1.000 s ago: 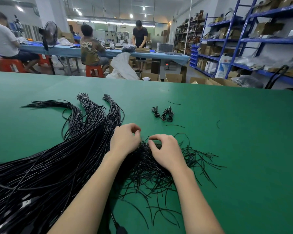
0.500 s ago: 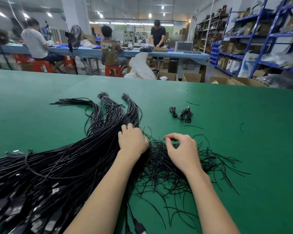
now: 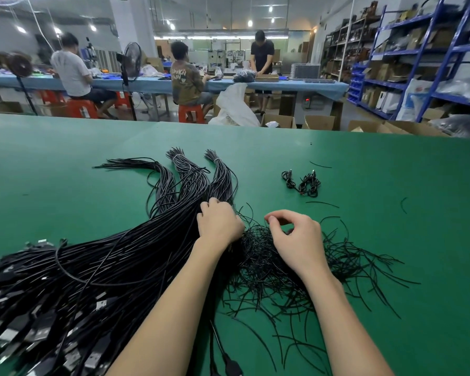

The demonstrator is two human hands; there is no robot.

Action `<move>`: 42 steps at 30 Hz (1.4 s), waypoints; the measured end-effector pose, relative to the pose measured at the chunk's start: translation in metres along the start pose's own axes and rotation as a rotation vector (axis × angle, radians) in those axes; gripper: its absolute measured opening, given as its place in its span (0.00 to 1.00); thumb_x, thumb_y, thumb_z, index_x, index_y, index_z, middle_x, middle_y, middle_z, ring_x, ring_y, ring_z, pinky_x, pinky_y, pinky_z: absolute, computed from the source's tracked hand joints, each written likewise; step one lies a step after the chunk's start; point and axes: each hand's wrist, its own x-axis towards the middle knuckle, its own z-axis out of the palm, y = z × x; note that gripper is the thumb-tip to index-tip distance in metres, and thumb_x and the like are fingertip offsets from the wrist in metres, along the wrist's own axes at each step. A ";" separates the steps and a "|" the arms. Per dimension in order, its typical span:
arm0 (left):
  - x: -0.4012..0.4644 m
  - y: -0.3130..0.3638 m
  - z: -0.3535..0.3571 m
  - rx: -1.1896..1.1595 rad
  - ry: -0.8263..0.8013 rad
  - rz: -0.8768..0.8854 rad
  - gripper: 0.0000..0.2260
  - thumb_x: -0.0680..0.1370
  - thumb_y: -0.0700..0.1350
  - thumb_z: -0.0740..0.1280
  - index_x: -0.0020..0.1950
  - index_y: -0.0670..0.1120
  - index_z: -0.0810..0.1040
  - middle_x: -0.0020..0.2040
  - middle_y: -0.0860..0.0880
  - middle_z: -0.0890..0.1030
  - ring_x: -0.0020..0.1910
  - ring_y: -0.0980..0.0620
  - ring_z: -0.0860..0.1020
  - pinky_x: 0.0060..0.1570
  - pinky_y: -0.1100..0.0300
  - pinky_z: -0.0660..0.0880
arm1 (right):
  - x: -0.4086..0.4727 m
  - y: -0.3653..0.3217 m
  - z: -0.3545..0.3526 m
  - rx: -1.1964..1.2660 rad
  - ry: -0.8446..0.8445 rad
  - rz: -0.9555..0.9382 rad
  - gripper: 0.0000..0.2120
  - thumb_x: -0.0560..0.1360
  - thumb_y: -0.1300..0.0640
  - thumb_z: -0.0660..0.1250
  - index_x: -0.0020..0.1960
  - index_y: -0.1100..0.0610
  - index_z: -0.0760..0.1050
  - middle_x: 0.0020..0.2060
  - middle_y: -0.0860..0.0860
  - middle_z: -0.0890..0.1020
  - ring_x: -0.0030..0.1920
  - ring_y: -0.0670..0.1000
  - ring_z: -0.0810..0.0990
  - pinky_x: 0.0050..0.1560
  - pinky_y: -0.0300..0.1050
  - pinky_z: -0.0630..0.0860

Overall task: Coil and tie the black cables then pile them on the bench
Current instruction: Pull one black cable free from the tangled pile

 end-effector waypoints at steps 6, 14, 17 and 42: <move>0.004 0.008 -0.021 -0.700 -0.145 -0.056 0.09 0.79 0.46 0.68 0.40 0.44 0.80 0.37 0.41 0.80 0.35 0.46 0.76 0.41 0.57 0.75 | 0.003 -0.027 0.011 0.223 -0.135 0.206 0.06 0.77 0.49 0.70 0.52 0.46 0.82 0.41 0.41 0.87 0.39 0.39 0.83 0.44 0.35 0.76; 0.003 0.000 -0.020 -1.028 -0.415 -0.030 0.18 0.84 0.48 0.58 0.45 0.40 0.81 0.28 0.44 0.75 0.18 0.52 0.66 0.20 0.64 0.62 | -0.005 -0.059 0.030 0.645 -0.374 0.425 0.07 0.79 0.63 0.66 0.52 0.54 0.81 0.34 0.47 0.85 0.29 0.41 0.74 0.28 0.33 0.70; 0.006 -0.009 -0.015 -0.770 -0.319 0.036 0.20 0.84 0.46 0.54 0.52 0.34 0.81 0.29 0.45 0.77 0.28 0.48 0.73 0.33 0.56 0.70 | -0.005 -0.061 0.024 0.533 -0.398 0.397 0.09 0.81 0.62 0.63 0.49 0.55 0.81 0.32 0.47 0.85 0.32 0.44 0.75 0.30 0.34 0.72; -0.001 -0.009 -0.049 -0.853 -0.662 0.377 0.22 0.84 0.59 0.55 0.60 0.47 0.82 0.58 0.52 0.85 0.60 0.52 0.81 0.61 0.53 0.75 | 0.026 -0.042 -0.064 1.028 -0.129 0.477 0.06 0.83 0.66 0.62 0.55 0.62 0.77 0.38 0.55 0.87 0.31 0.44 0.82 0.35 0.36 0.80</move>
